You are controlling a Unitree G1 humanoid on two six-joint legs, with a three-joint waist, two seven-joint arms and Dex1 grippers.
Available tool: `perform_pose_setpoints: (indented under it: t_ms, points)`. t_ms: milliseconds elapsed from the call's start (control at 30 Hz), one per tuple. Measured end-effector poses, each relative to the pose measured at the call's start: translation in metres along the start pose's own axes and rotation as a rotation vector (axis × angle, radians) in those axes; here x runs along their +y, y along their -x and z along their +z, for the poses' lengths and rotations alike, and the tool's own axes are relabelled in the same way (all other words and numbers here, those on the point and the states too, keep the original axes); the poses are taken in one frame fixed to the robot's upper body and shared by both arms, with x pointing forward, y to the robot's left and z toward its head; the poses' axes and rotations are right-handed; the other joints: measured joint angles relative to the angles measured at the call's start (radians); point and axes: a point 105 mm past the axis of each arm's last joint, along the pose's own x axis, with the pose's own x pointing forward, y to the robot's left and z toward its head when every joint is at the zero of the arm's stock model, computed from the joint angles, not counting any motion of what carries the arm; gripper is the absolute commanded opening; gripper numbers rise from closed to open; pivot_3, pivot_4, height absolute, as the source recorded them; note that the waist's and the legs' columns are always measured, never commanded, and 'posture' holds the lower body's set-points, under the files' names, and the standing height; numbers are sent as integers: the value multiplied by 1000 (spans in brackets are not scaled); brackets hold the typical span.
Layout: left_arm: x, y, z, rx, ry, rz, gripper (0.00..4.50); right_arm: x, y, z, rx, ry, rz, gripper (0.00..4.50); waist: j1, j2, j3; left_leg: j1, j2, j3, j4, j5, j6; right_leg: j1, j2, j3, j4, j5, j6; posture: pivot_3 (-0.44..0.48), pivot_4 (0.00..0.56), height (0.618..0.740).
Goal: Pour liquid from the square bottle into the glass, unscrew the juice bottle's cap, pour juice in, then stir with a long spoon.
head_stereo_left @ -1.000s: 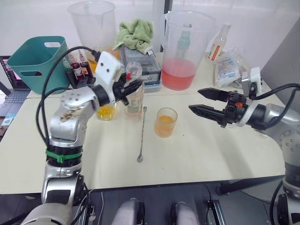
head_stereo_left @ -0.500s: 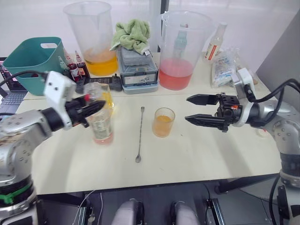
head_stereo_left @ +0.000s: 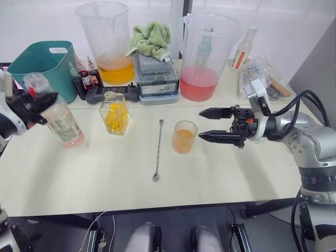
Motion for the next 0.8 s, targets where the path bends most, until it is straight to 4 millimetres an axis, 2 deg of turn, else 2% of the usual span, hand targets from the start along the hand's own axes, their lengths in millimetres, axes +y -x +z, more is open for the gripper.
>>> perform_pose_setpoints:
  t_ms: [133, 367, 500, 800]
  points:
    - [7, -25, -11, -5, 50, 17, 1272, 1, 0, 2, -3, 16, -15, 4483, -2, -1, 0, 0, 0, 1, -1, 0, 0, 1, 0, 0, 1, 0, 0, 0, 150, 740]
    - [14, -58, -34, 18, 30, 12, 1272, 2, 5, 0, -10, 5, -74, 4483, -4, -2, 0, 0, 0, 4, -1, 0, 1, 0, 0, 0, 1, 0, 0, 0, 150, 740]
    - [14, -65, -50, 39, -4, -1, 1272, 2, 8, 1, -15, 5, -103, 4483, -4, -2, 0, 0, 1, 4, -1, 1, 1, 0, 0, -1, 1, 0, 0, 0, 150, 740]
    - [7, -71, -51, 10, -30, -31, 1272, 0, 10, -3, -6, -13, -123, 4483, -3, -4, 0, 0, 1, 4, -1, 1, 2, 0, -1, 0, 1, 0, -1, 0, 150, 740]
